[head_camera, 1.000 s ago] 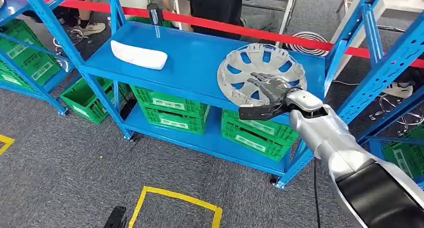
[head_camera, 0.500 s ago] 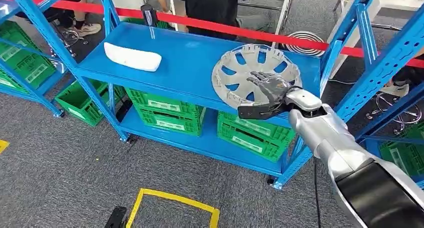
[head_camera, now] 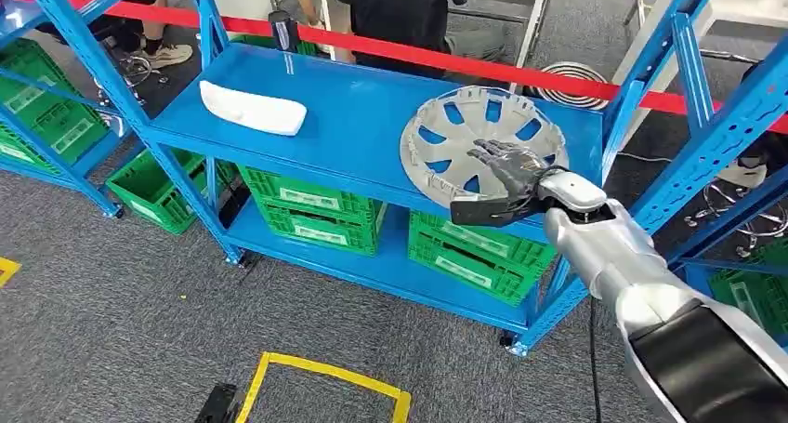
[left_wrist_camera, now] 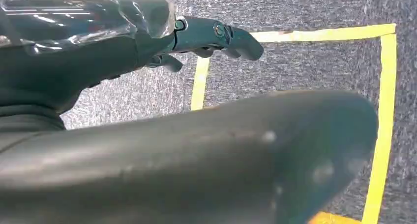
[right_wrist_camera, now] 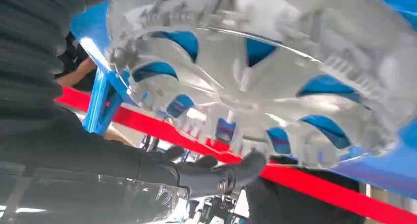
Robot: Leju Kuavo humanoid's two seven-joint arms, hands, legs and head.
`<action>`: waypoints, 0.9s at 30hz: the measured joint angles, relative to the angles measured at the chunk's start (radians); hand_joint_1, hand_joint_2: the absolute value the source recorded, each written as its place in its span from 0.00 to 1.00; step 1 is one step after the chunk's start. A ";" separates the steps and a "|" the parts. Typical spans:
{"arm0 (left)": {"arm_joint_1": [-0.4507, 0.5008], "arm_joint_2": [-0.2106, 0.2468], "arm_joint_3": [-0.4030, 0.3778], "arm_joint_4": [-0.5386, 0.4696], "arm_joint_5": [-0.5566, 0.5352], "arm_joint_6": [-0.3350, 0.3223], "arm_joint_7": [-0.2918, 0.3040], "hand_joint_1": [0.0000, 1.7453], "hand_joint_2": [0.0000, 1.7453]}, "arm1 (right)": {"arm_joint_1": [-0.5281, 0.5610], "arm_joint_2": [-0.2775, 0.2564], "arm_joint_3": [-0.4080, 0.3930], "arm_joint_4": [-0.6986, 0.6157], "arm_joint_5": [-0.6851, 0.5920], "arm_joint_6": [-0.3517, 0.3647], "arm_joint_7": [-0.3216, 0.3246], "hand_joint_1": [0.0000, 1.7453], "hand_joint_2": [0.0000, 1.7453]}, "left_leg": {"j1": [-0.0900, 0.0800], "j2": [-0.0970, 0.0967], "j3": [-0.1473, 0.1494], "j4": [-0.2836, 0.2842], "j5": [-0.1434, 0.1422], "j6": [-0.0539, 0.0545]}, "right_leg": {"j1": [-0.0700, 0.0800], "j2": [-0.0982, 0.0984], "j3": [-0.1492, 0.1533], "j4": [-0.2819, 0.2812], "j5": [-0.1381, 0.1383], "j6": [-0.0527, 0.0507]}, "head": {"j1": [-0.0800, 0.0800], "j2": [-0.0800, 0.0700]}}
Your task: Take the parts from the cabinet and place them on the table.
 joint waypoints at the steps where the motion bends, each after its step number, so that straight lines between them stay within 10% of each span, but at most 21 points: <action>1: 0.000 -0.001 0.000 0.000 0.000 0.000 0.000 0.00 0.00 | 0.000 -0.001 0.000 0.000 0.000 0.000 0.001 0.00 1.00 | 0.002 0.000 0.000 -0.001 0.000 -0.003 | 0.002 0.000 0.000 0.001 -0.002 -0.004 | 0.001 0.000; 4: 0.000 0.000 -0.001 0.000 -0.001 -0.001 0.000 0.00 0.00 | -0.001 -0.001 0.000 -0.001 0.000 -0.001 0.001 0.00 1.00 | 0.008 0.003 -0.026 0.060 -0.045 -0.021 | -0.011 0.002 0.011 -0.003 -0.003 -0.022 | -0.003 0.000; 8: 0.000 0.001 -0.001 0.000 -0.002 0.000 0.003 0.00 0.00 | 0.003 0.000 0.000 -0.001 0.000 -0.001 0.001 0.00 1.00 | 0.011 0.003 -0.174 0.331 -0.135 -0.033 | -0.005 0.003 0.012 -0.002 -0.006 -0.029 | -0.002 0.000; 10: 0.000 0.001 -0.001 0.000 -0.002 0.000 0.004 0.00 0.00 | 0.004 0.000 0.000 -0.001 0.000 -0.001 0.001 0.00 1.00 | 0.010 0.003 -0.140 0.239 -0.067 -0.025 | -0.002 0.004 0.015 -0.002 -0.008 -0.031 | -0.002 0.000; 12: 0.000 0.003 -0.001 0.000 -0.002 0.001 0.004 0.00 0.00 | 0.003 0.003 0.000 -0.001 -0.001 -0.001 0.001 0.00 1.00 | 0.008 0.003 -0.042 0.038 0.026 -0.008 | 0.000 0.006 0.022 -0.003 -0.010 -0.028 | -0.002 0.000; 27: 0.000 0.006 0.000 0.001 0.002 -0.008 -0.008 0.00 0.00 | 0.004 0.041 0.015 0.001 0.010 0.027 -0.035 0.00 1.00 | -0.006 0.000 -0.022 0.000 0.019 -0.003 | 0.005 0.003 0.018 -0.010 -0.009 -0.019 | -0.001 0.000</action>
